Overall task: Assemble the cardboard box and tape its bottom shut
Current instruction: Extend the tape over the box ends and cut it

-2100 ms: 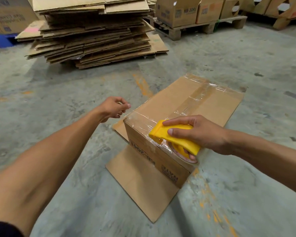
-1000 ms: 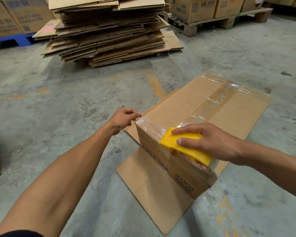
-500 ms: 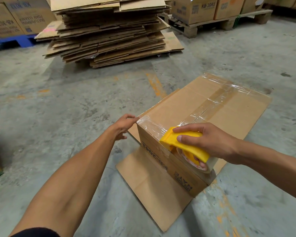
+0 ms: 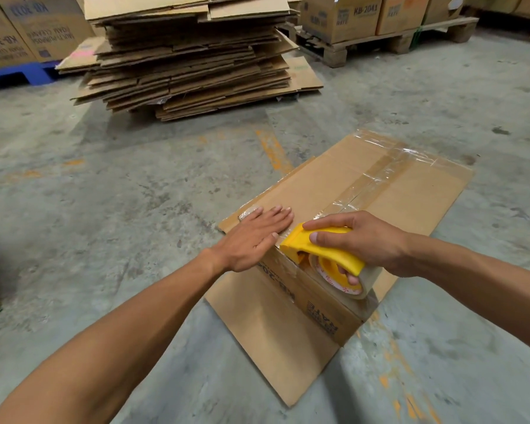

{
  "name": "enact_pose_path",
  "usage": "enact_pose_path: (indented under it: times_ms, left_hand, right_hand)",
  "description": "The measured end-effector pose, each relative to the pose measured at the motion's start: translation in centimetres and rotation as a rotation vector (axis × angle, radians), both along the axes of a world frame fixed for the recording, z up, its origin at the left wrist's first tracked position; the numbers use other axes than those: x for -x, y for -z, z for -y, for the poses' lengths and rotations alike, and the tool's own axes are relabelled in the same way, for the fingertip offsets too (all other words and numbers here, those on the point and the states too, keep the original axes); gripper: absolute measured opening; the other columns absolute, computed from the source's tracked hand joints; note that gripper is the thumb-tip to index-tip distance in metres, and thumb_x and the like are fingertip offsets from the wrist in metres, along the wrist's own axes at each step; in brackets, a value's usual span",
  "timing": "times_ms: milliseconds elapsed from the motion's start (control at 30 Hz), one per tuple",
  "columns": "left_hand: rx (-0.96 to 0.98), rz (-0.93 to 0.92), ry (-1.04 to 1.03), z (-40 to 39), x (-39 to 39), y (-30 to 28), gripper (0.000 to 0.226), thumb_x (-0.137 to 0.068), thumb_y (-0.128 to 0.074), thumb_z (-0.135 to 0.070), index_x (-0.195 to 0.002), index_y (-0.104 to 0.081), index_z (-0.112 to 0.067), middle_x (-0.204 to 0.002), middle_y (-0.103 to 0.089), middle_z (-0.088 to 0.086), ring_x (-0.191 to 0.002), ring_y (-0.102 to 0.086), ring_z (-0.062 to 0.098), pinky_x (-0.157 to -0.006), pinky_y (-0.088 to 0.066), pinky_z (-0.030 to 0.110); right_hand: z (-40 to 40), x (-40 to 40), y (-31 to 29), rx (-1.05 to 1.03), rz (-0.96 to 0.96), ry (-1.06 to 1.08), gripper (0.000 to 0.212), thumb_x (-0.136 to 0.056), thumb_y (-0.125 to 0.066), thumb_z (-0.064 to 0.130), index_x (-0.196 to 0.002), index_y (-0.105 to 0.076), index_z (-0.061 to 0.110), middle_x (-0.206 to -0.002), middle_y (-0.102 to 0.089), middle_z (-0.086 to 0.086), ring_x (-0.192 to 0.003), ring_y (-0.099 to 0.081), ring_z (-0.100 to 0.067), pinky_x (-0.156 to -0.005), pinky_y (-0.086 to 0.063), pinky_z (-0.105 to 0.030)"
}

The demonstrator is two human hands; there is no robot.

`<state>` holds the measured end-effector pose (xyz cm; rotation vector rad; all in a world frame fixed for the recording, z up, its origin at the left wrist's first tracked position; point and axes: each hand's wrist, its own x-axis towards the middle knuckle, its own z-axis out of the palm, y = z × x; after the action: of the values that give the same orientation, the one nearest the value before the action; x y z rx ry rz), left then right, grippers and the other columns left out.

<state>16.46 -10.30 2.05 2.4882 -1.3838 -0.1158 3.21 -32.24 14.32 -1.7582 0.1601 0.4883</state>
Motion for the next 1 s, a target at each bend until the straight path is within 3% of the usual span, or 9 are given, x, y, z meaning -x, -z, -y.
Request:
enact_pose_path:
  times_ms: [133, 267, 400, 467, 600, 667, 767, 800, 1000]
  left_hand:
    - [-0.028, 0.014, -0.014, 0.0, -0.1, 0.3, 0.057, -0.103, -0.006, -0.042, -0.157, -0.006, -0.025, -0.165, -0.005, -0.01, -0.15, 0.005, 0.0, -0.123, 0.001, 0.037]
    - [-0.043, -0.007, -0.004, 0.0, -0.2, 0.3, 0.056, -0.103, -0.004, -0.044, -0.157, -0.005, -0.027, -0.165, -0.004, -0.012, -0.15, 0.006, 0.0, -0.123, 0.002, 0.036]
    - [-0.038, -0.01, -0.004, 0.0, -0.2, 0.2, 0.057, -0.103, -0.003, -0.047, -0.157, -0.005, -0.028, -0.165, -0.002, -0.013, -0.149, 0.007, -0.002, -0.123, 0.004, 0.033]
    - [-0.044, -0.005, -0.004, 0.0, -0.1, 0.2, 0.057, -0.102, -0.003, -0.048, -0.156, -0.004, -0.028, -0.164, -0.002, -0.013, -0.149, 0.007, -0.002, -0.123, 0.004, 0.033]
    - [-0.05, -0.005, 0.003, 0.0, -0.3, 0.1, 0.057, -0.102, -0.003, -0.051, -0.156, -0.002, -0.031, -0.164, -0.001, -0.015, -0.149, 0.006, -0.002, -0.123, 0.002, 0.034]
    - [-0.056, -0.003, 0.001, 0.0, -0.5, 0.2, 0.055, -0.102, -0.004, -0.051, -0.155, -0.001, -0.034, -0.163, -0.001, -0.016, -0.149, 0.006, -0.003, -0.124, 0.001, 0.035]
    - [-0.065, -0.003, -0.003, 0.0, -0.6, 0.3, 0.057, -0.101, -0.002, -0.053, -0.155, -0.001, -0.034, -0.163, 0.0, -0.017, -0.149, 0.006, -0.002, -0.124, 0.001, 0.035]
    - [-0.069, -0.006, -0.002, 0.0, -0.6, 0.2, 0.058, -0.101, -0.001, -0.055, -0.155, -0.001, -0.034, -0.163, 0.0, -0.016, -0.149, 0.007, -0.002, -0.123, 0.002, 0.035]
    - [-0.084, -0.015, 0.0, 0.2, -0.3, -0.1, 0.062, -0.099, 0.001, -0.059, -0.155, -0.002, -0.034, -0.163, 0.0, -0.016, -0.149, 0.006, -0.002, -0.123, 0.002, 0.034]
  right_hand:
    - [0.1, 0.7, 0.0, -0.009, -0.014, 0.02, 0.031, -0.093, -0.067, 0.025, -0.124, -0.066, 0.026, -0.085, -0.066, -0.038, -0.042, -0.055, -0.027, -0.05, -0.053, -0.035]
    - [1.7, 3.1, -0.3, 0.023, -0.039, 0.029, 0.028, -0.094, -0.065, 0.022, -0.122, -0.067, 0.026, -0.069, -0.067, -0.022, -0.038, -0.053, -0.025, -0.044, -0.05, -0.029]
    - [3.1, 6.7, -0.9, 0.057, -0.079, 0.058, 0.025, -0.089, -0.069, 0.025, -0.113, -0.072, 0.032, -0.072, -0.073, -0.012, -0.036, -0.053, -0.025, -0.043, -0.05, -0.027]
    - [3.6, 8.0, -1.1, 0.072, -0.06, 0.061, 0.026, -0.089, -0.069, 0.024, -0.114, -0.073, 0.03, -0.074, -0.075, -0.006, -0.036, -0.055, -0.018, -0.041, -0.048, -0.024]
    - [5.2, 10.0, -1.5, 0.173, -0.039, 0.075, 0.028, -0.09, -0.068, 0.02, -0.117, -0.072, 0.024, -0.061, -0.071, 0.015, -0.039, -0.06, 0.002, -0.04, -0.044, -0.011]
    - [6.0, 11.3, -1.6, 0.175, -0.063, 0.09, 0.028, -0.089, -0.068, 0.022, -0.115, -0.073, 0.028, -0.069, -0.074, 0.011, -0.04, -0.061, 0.0, -0.041, -0.046, -0.012]
    - [6.6, 13.2, -1.5, 0.078, -0.132, 0.123, 0.031, -0.081, -0.071, 0.029, -0.111, -0.075, 0.035, -0.092, -0.075, -0.019, -0.045, -0.056, -0.028, -0.041, -0.051, -0.027]
    - [6.7, 13.6, -1.3, 0.056, -0.149, 0.128, 0.033, -0.079, -0.07, 0.031, -0.111, -0.074, 0.037, -0.093, -0.074, -0.022, -0.047, -0.054, -0.029, -0.042, -0.052, -0.029]
    - [7.0, 14.9, -0.8, 0.021, -0.117, 0.165, 0.035, -0.076, -0.071, 0.033, -0.111, -0.075, 0.037, -0.092, -0.076, -0.015, -0.048, -0.06, -0.026, -0.043, -0.052, -0.028]
